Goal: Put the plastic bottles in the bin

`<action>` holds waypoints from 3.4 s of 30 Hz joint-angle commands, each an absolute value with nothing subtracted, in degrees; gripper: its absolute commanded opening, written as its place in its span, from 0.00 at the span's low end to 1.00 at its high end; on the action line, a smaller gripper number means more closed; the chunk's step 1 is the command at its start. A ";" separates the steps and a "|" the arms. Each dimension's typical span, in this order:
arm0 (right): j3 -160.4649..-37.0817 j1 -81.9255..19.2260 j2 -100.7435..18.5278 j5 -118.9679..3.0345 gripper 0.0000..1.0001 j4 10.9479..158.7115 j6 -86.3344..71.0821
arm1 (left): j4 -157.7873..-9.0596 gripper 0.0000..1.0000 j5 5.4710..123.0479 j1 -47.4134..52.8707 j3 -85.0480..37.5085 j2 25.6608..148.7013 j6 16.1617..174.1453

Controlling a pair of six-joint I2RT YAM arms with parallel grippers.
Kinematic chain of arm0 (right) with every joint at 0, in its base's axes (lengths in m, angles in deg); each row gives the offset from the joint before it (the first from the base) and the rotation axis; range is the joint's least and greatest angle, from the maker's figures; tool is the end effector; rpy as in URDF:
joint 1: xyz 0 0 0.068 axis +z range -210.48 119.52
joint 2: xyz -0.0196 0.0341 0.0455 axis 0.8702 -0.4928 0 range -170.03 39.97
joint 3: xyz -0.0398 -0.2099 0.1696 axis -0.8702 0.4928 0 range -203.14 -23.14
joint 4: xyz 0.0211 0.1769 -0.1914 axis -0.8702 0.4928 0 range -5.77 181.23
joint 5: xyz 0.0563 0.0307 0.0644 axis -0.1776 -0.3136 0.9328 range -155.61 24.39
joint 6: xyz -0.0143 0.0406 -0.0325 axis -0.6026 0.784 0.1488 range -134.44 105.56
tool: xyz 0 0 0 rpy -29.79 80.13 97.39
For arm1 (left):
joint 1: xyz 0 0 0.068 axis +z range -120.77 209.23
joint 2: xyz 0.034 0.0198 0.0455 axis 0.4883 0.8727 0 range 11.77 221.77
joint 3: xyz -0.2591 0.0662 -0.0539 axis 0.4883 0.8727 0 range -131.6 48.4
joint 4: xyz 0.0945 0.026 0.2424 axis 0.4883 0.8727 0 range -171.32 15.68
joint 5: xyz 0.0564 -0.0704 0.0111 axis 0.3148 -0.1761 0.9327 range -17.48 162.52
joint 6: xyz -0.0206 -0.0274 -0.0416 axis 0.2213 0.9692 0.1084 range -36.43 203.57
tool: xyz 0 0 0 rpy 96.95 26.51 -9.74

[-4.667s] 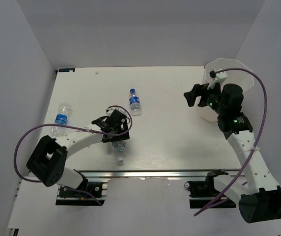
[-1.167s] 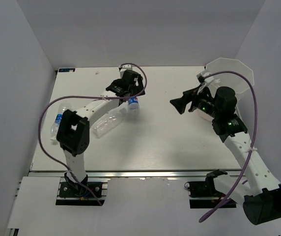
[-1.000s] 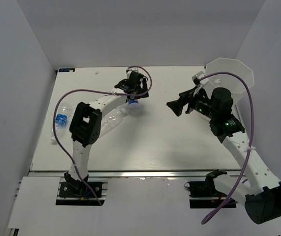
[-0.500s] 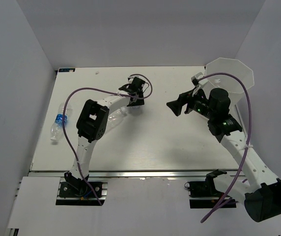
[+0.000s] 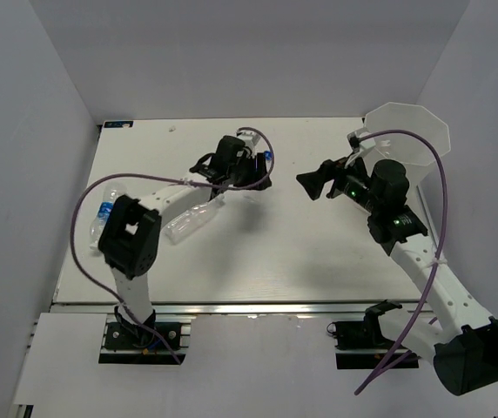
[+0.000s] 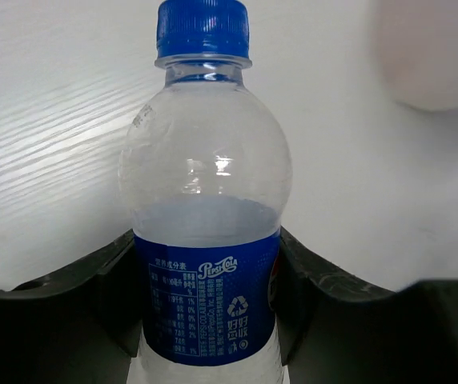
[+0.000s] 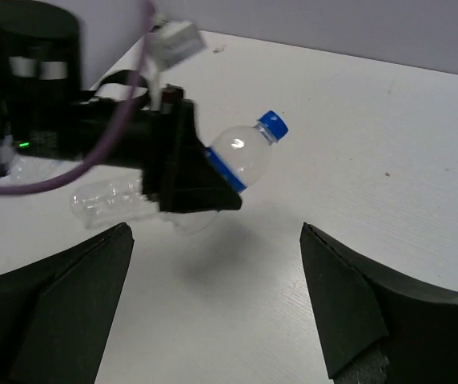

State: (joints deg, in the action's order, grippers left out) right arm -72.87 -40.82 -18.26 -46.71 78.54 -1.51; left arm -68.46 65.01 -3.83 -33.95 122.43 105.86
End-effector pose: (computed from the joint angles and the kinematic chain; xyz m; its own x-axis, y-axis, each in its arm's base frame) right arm 0.2220 0.0916 0.3557 -0.1844 0.1590 -0.9699 -0.5968 0.7660 0.2390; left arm 0.3659 -0.2436 0.2253 -0.7469 0.0374 -0.6638 0.3673 0.8555 -0.3651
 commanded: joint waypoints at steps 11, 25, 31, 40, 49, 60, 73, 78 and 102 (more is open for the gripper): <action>-72.44 -40.35 -20.67 -51.01 0.89 65.42 13.06 | -87.64 0.28 48.62 -14.45 -22.17 103.97 100.79; -73.75 -40.44 -21.55 -55.40 0.06 64.98 15.02 | -86.18 0.98 51.59 -15.86 -23.49 101.69 102.30; -83.15 -43.94 -24.44 -61.81 0.04 71.84 7.45 | -73.17 0.98 68.50 -15.86 -25.43 97.57 96.67; -106.81 -59.38 -34.38 -65.26 0.03 83.18 0.93 | -62.61 0.98 75.77 -1.55 -21.75 93.86 100.62; -104.17 -74.09 -34.29 -67.88 0.09 87.65 0.68 | -61.64 0.98 74.71 10.95 -11.02 93.33 96.32; -106.99 -75.24 -33.16 -67.56 0.89 93.99 -2.66 | -64.10 0.98 74.46 10.95 -6.36 95.88 89.12; -101.01 -75.24 -24.19 -52.70 0.89 92.76 -0.82 | -67.25 0.98 68.66 10.95 -4.25 104.06 89.64; -98.21 -73.93 -22.08 -41.64 0.89 91.89 -0.64 | -69.09 0.70 60.77 10.95 -4.95 103.27 90.87; -79.83 -33.15 -26.48 -61.64 0.89 70.97 9.81 | -84.39 0.53 48.26 -10.41 -11.72 90.09 97.20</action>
